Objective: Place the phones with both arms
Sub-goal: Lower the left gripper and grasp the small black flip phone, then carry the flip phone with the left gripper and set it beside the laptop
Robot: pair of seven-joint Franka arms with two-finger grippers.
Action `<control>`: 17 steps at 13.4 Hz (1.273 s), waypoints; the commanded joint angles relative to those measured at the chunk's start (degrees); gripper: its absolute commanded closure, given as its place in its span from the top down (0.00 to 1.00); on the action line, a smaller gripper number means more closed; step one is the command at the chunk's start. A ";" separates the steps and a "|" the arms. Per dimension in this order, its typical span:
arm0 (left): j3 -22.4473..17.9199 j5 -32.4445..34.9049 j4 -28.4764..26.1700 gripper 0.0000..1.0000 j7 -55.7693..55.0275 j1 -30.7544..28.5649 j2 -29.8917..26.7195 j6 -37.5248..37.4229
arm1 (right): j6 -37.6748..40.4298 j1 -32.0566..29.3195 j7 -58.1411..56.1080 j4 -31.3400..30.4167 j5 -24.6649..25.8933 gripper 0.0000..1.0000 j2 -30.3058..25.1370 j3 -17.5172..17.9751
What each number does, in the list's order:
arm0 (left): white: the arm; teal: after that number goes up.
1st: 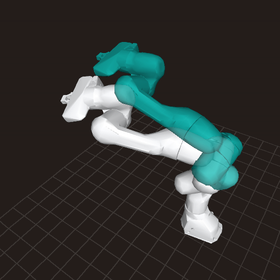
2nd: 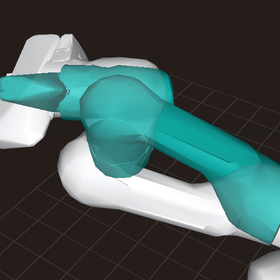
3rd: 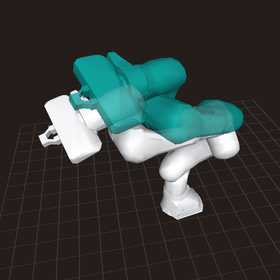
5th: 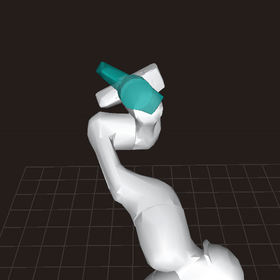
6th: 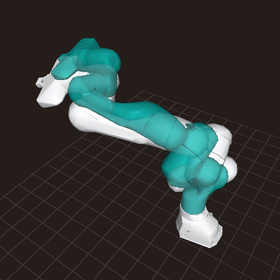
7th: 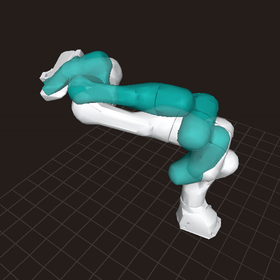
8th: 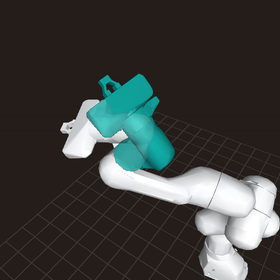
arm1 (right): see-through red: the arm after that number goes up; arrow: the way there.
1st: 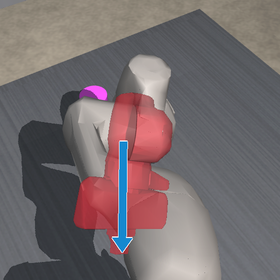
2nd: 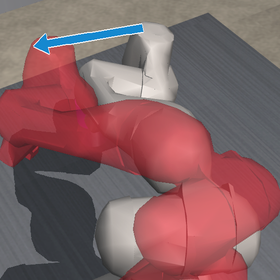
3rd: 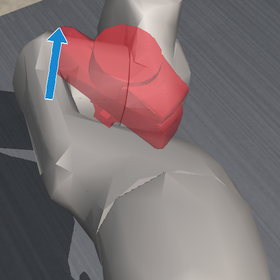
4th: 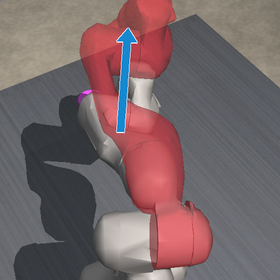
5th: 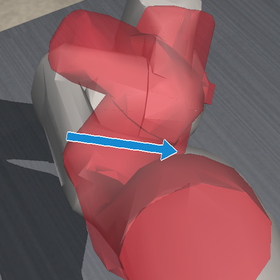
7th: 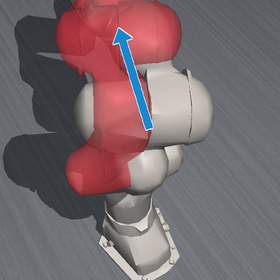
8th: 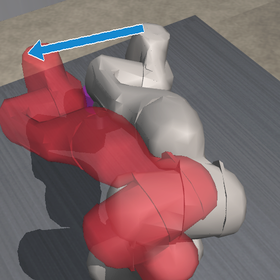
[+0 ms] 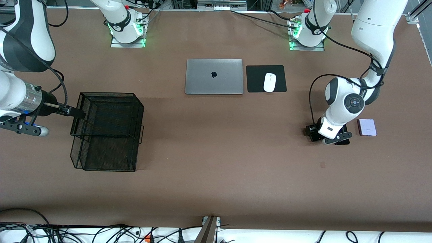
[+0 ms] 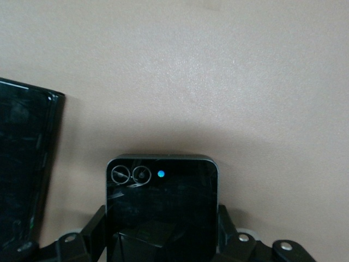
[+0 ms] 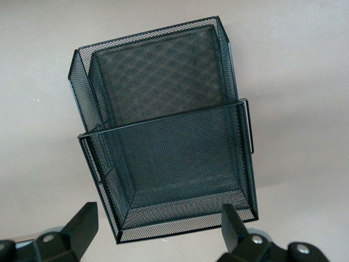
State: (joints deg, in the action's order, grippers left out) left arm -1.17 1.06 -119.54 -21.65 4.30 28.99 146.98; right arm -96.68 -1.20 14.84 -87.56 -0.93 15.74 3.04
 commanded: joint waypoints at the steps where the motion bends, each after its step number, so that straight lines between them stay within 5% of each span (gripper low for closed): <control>1: -0.15 0.96 8.76 0.00 -1.29 1.76 -0.25 -10.37 | 0.09 -0.38 0.55 0.20 -0.74 1.00 -0.45 0.21; 7: -0.06 0.25 20.20 0.00 -6.73 15.01 3.07 -19.46 | -1.05 -0.56 0.72 0.11 -0.74 1.00 0.08 0.12; 17: -0.23 -2.82 47.02 0.00 -25.55 35.42 24.43 -16.22 | -6.15 -1.26 -0.07 0.29 -0.03 1.00 2.01 0.03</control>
State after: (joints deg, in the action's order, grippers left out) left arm -0.29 -0.58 -78.34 -47.28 37.93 49.90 130.16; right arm -102.12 -1.90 15.01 -87.57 -0.91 17.85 2.71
